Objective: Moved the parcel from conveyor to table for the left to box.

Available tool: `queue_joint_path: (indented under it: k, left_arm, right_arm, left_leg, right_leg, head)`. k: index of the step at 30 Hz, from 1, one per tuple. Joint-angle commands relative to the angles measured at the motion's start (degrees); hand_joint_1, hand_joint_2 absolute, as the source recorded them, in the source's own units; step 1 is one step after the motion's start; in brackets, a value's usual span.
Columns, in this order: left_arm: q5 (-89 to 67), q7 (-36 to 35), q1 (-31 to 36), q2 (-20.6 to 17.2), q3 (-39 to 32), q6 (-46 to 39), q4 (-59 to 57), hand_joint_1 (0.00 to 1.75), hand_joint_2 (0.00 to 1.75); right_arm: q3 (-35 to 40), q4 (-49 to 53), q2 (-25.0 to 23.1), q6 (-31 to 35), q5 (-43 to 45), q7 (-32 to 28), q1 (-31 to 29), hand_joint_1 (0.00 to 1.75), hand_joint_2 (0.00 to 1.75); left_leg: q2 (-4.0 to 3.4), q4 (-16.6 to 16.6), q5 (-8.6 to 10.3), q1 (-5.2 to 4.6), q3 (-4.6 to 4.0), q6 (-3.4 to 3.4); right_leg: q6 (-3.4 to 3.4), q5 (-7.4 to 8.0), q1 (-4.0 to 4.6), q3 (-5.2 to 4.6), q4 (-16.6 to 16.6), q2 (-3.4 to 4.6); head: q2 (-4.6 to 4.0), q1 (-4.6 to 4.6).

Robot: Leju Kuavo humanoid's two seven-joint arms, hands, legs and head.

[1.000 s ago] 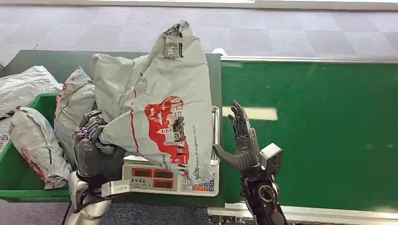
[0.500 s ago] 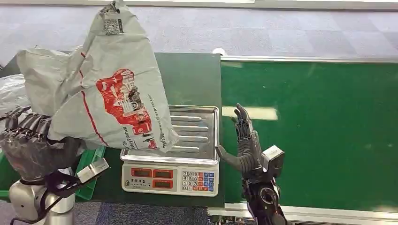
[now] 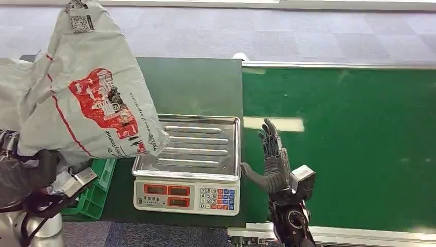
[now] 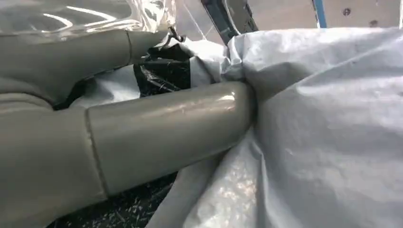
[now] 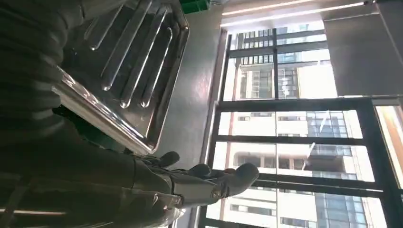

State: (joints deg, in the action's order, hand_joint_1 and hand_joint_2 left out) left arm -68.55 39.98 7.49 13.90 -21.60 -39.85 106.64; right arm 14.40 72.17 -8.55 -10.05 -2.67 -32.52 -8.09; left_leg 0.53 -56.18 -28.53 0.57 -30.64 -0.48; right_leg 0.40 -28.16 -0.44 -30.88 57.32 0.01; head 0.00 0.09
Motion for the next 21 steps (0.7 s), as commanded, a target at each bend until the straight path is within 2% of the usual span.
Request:
queue_joint_path:
  k: [1,2,3,4,6,8,10,17,18,19,21]
  left_arm:
    - [-7.2,-4.0,4.2,1.4,-15.3,-0.2,-10.5,1.75,0.00]
    - [-10.0,-12.9,2.2,-1.1,-12.7,-0.2,-14.9,1.75,0.00]
    - [-10.6,-16.6,1.4,-2.3,-11.7,-0.2,-17.3,1.75,0.00]
    - [-9.3,-26.2,-1.7,-7.1,-6.5,-0.2,-20.3,1.75,0.00]
    - [-7.9,-34.3,-4.5,-12.2,-1.5,2.1,-22.2,1.75,0.00]
    - [-7.5,-38.0,-4.6,-14.9,0.1,5.3,-24.3,1.75,0.00]
    - [-7.1,-39.4,-3.8,-15.6,0.4,7.7,-25.2,1.75,0.00]
    - [-8.1,-44.1,-4.7,-15.3,-0.3,17.3,-23.0,1.75,0.00]
    - [-7.6,-43.9,-4.7,-15.1,-0.7,16.9,-22.7,1.52,0.00]
    - [-7.6,-43.4,-4.9,-15.3,-0.8,16.4,-22.5,1.38,0.00]
    - [-7.2,-41.6,-5.3,-15.2,-0.5,12.9,-21.9,0.00,0.00]
  right_arm:
    - [-1.1,1.1,1.8,0.4,0.1,0.7,0.8,0.00,1.75]
    - [-0.9,1.0,1.9,0.4,0.0,0.7,0.6,0.00,1.75]
    - [-0.8,1.0,2.0,0.5,-0.1,0.8,0.6,0.00,1.75]
    - [-0.6,1.4,2.0,0.6,-0.3,0.9,1.0,0.00,1.75]
    - [-0.6,1.8,2.3,0.7,-0.6,1.0,1.6,0.00,1.75]
    - [-1.0,1.7,2.5,0.8,-0.7,1.0,1.4,0.00,1.75]
    - [-1.3,1.8,2.5,0.6,-0.9,1.2,1.0,0.00,1.75]
    - [-0.8,2.5,4.1,0.6,-5.2,2.6,0.5,0.00,1.75]
    - [-0.7,2.3,4.8,-0.6,-5.2,2.8,-0.4,0.00,1.75]
    - [-0.9,2.2,5.4,-1.5,-5.0,3.2,-1.6,0.00,1.75]
    - [-0.9,2.7,6.5,-2.0,-5.4,3.5,-3.1,0.00,1.75]
  left_leg:
    - [-0.13,0.1,0.09,-0.04,0.04,0.02]
    - [-0.17,0.2,0.12,-0.07,0.10,0.02]
    - [-0.13,0.2,0.06,-0.10,0.14,0.01]
    - [-0.13,0.3,0.15,-0.10,0.15,0.01]
    - [-0.11,0.2,0.08,-0.11,0.20,0.00]
    - [-0.14,0.3,0.10,-0.08,0.16,-0.02]
    - [-0.13,0.1,0.03,-0.05,0.07,-0.01]
    - [-0.23,0.1,0.06,-0.02,-0.02,0.02]
    - [-0.21,0.1,0.05,-0.03,-0.01,0.02]
    - [-0.25,0.2,0.15,-0.01,-0.06,0.04]
    - [-0.24,0.0,0.03,-0.04,-0.04,0.01]
  right_leg:
    - [-0.01,0.11,-0.03,0.00,-0.1,0.09]
    - [-0.01,0.13,-0.06,0.03,-0.1,0.11]
    - [0.00,0.04,-0.09,0.07,-0.1,0.07]
    - [-0.01,0.12,-0.09,0.08,-0.2,0.05]
    - [-0.02,0.04,-0.10,0.11,-0.1,0.05]
    - [-0.04,0.07,-0.07,0.08,-0.1,0.07]
    - [-0.01,0.00,-0.04,-0.01,0.0,0.05]
    - [-0.01,0.06,-0.01,-0.05,0.0,0.13]
    - [-0.01,0.05,-0.02,-0.04,0.0,0.12]
    - [-0.01,0.16,0.00,-0.08,-0.2,0.13]
    - [0.00,0.04,-0.04,-0.07,0.0,0.14]
  head:
    - [0.00,0.00]
    - [0.00,-0.02]
    - [0.00,0.02]
    - [0.00,0.00]
    - [0.00,0.00]
    - [0.00,0.00]
    - [0.00,-0.02]
    - [0.00,0.02]
    - [0.00,0.02]
    - [0.00,0.00]
    - [0.00,0.00]
